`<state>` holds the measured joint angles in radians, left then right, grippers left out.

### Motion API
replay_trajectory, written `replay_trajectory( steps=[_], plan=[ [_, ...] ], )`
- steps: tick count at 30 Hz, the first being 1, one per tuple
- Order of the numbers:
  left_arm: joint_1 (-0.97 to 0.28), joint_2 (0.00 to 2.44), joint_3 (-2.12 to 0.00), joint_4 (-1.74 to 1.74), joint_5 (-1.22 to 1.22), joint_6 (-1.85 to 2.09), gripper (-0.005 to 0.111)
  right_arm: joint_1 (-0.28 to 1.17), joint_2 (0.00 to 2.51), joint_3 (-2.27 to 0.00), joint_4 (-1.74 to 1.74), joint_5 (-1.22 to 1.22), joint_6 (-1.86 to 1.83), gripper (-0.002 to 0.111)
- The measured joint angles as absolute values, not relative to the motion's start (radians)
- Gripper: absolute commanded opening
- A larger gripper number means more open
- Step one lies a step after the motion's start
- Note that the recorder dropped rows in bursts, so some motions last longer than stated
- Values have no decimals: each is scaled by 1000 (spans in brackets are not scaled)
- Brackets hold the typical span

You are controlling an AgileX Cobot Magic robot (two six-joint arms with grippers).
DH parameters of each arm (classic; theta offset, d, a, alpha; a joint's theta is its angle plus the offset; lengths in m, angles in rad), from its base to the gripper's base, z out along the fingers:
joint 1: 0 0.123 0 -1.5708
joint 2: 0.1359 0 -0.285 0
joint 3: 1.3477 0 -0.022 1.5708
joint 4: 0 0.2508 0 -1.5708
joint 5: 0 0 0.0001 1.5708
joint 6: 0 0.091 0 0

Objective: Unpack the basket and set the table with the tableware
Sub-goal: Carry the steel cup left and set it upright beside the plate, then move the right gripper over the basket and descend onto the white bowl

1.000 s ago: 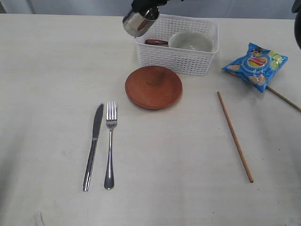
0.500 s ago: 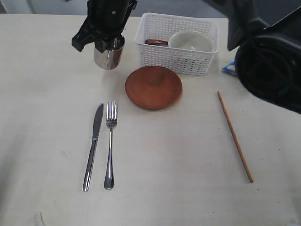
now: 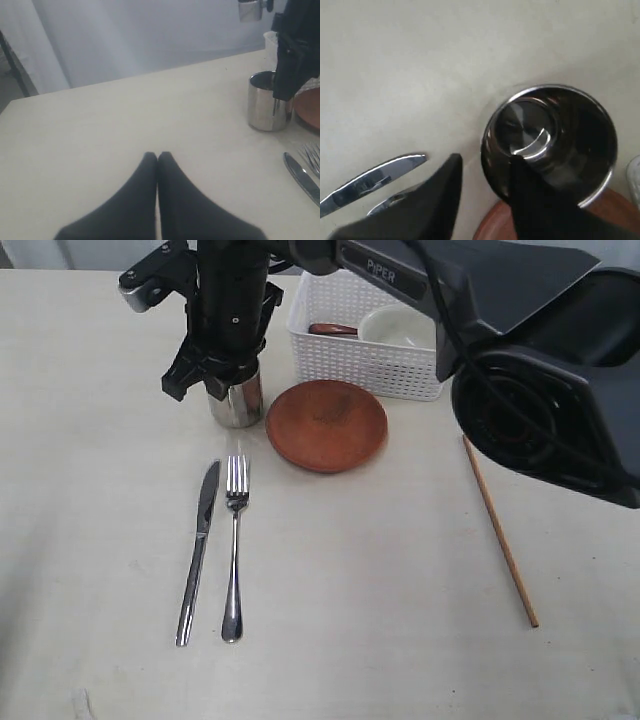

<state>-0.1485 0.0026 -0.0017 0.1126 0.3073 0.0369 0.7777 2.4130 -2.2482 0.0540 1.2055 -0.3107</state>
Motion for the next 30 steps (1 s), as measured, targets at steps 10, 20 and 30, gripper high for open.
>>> replay_trajectory(
  steps=[10,20,30],
  plan=[
    [-149,3,-2,113,307,37,0,650,2283,-2248,31,1216,-87,52],
    [-149,3,-2,113,307,37,0,318,2213,-2218,102,1214,-15,52],
    [-149,3,-2,113,307,37,0,242,2225,-2054,115,1223,-169,52]
  ],
)
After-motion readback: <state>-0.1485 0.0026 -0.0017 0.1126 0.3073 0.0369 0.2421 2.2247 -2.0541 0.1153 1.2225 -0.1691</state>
